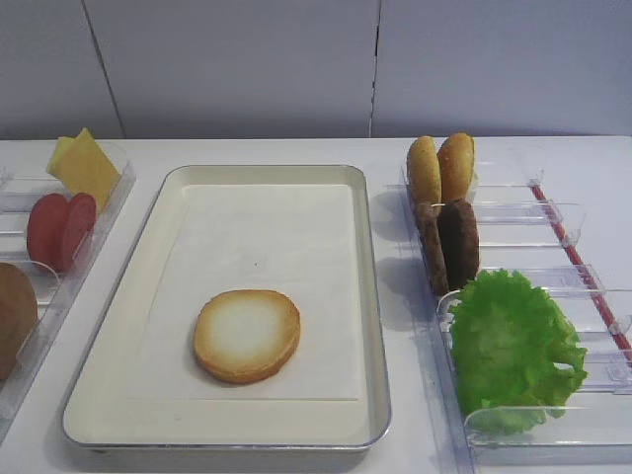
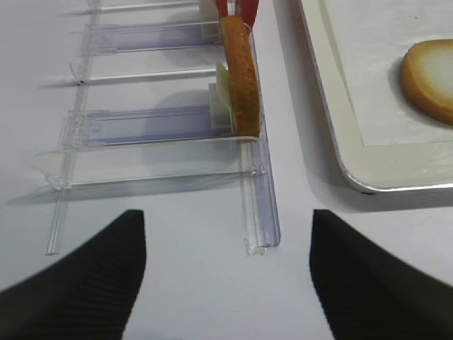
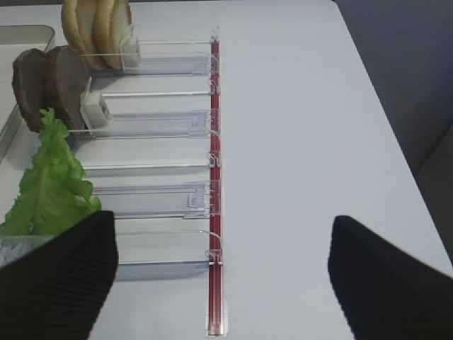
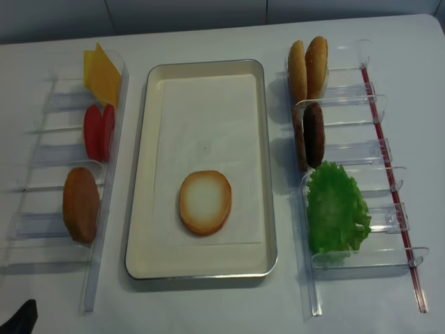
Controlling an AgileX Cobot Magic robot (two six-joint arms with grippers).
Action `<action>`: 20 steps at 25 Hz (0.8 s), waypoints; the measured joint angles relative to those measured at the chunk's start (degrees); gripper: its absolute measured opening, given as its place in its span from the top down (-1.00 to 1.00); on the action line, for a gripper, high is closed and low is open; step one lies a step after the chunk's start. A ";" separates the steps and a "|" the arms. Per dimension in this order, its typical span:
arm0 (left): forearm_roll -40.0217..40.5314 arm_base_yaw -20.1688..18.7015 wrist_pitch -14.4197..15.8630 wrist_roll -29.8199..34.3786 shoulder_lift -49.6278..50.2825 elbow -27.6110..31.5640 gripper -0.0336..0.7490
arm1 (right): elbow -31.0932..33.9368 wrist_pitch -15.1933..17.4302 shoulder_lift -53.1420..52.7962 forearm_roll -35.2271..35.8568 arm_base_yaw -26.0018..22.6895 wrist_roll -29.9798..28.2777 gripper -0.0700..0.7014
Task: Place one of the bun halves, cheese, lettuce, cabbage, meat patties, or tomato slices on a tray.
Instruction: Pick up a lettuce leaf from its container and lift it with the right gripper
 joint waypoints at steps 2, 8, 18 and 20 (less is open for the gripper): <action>0.00 0.00 0.00 0.00 0.00 0.00 -0.32 | 0.00 0.00 0.00 0.00 0.00 0.00 -0.82; 0.00 0.00 0.00 0.00 0.00 0.00 -0.32 | 0.00 0.00 0.00 0.10 0.00 -0.10 -0.82; 0.00 0.00 0.00 0.00 0.00 0.00 -0.32 | -3.94 0.27 6.88 11.81 0.00 -4.97 -0.82; 0.00 0.00 0.00 0.00 0.00 0.00 -0.32 | -4.64 0.57 10.26 15.14 0.00 -5.29 -0.82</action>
